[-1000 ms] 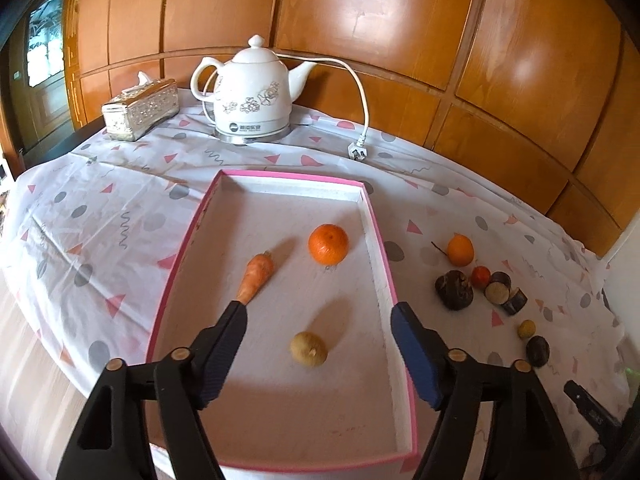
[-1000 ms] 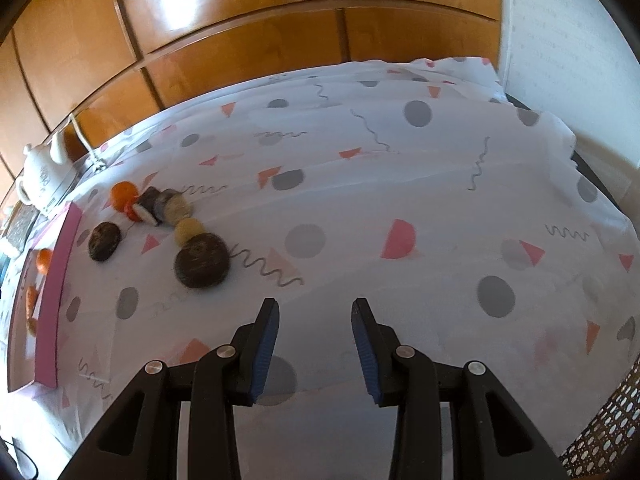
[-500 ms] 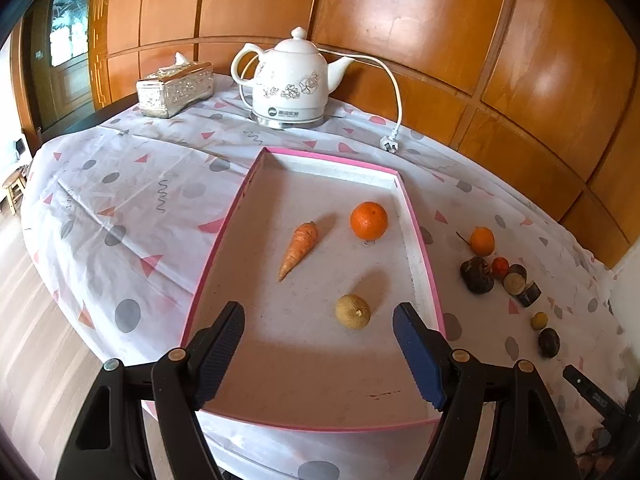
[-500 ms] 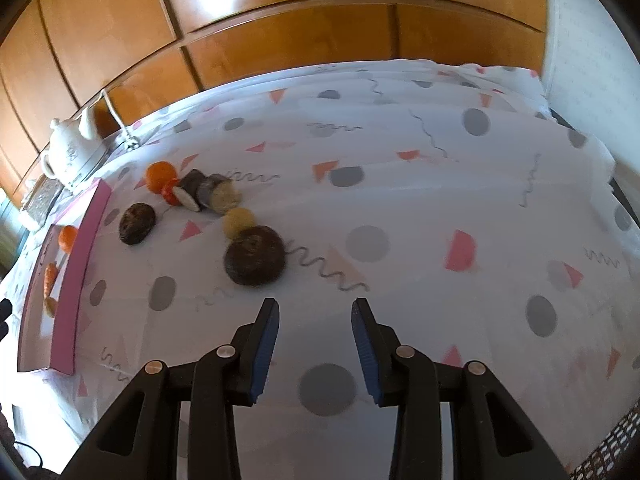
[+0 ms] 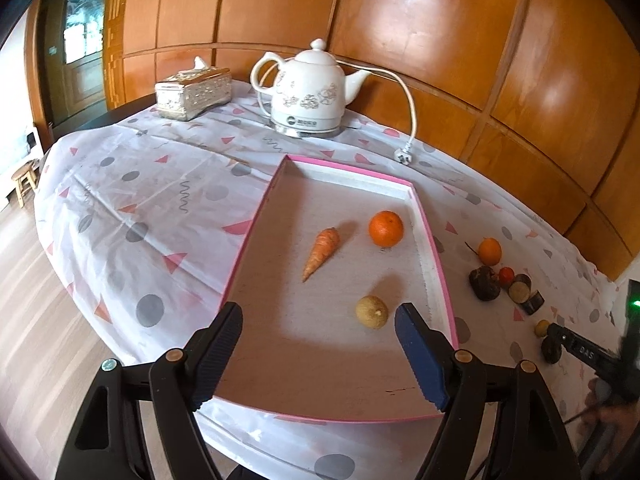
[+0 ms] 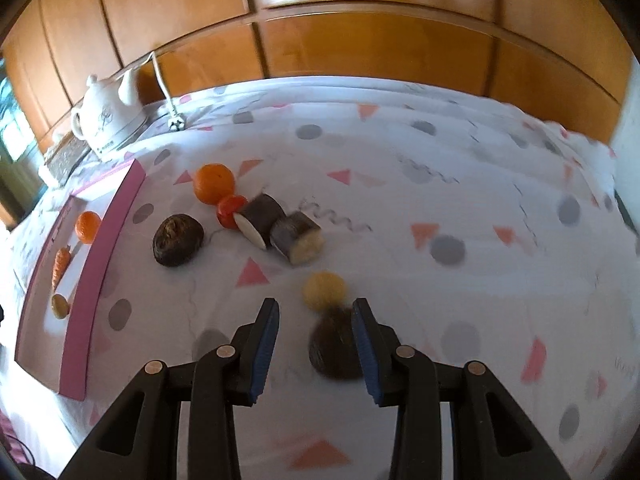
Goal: Organize fruits
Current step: 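Move the right tool to the sliced dark root piece and grasp it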
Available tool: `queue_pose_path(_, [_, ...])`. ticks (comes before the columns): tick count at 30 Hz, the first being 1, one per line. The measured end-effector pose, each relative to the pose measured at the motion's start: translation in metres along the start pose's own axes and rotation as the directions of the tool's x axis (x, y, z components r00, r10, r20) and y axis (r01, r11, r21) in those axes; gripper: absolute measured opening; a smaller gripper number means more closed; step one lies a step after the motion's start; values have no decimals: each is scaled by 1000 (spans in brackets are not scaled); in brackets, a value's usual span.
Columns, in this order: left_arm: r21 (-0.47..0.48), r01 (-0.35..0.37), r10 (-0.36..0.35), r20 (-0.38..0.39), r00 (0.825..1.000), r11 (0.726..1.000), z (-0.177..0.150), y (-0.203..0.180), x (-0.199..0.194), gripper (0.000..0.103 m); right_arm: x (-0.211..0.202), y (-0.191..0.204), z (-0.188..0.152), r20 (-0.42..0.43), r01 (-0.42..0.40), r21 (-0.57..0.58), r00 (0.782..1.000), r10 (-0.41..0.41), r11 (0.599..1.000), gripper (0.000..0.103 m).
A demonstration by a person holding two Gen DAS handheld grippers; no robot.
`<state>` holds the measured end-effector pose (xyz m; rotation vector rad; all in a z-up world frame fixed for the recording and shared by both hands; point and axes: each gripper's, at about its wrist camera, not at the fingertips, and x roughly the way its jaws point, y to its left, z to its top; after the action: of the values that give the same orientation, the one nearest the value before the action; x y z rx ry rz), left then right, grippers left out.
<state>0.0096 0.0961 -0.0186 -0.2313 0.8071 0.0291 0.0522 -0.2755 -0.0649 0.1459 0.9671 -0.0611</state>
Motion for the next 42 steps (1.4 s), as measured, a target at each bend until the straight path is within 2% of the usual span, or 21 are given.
queue_pose_path(9, [-66,-31,31,-7,1000,997,-2,19,-1,80,24,14,27,-39,-6,-152,999,0,988,38])
queue_pose_path(12, [-72,-37,36,-13,999,997,-3,21,0,80,33,19,32,-61,-6,-217,998,-7,976,50])
queue_pose_path(20, [-73,-45,43,-26,999,996,-3,21,5,80,55,30,40,-92,25,-399,993,-67,917,51])
queue_pose_path(21, [-72,-46,44,-27,999,996,-3,21,5,80,58,31,40,-100,27,-413,992,-75,910,50])
queue_pose_path(22, [-71,-47,45,-27,999,996,-3,21,5,80,59,32,40,-102,28,-423,992,-78,906,34])
queue_pose_path(30, [-70,-44,42,-34,999,997,-4,22,7,80,35,26,36,-28,49,-358,998,-63,932,35])
queue_pose_path(35, [-75,-43,40,-35,999,996,-4,23,6,80,5,20,35,35,51,-301,998,-42,952,35])
queue_pose_path(39, [-77,-43,41,-31,999,996,-5,24,4,82,-17,27,36,72,7,-285,997,15,958,35])
queue_pose_path(42, [-81,-44,42,-27,999,996,-5,23,2,82,-31,42,35,70,-59,-299,994,84,953,35])
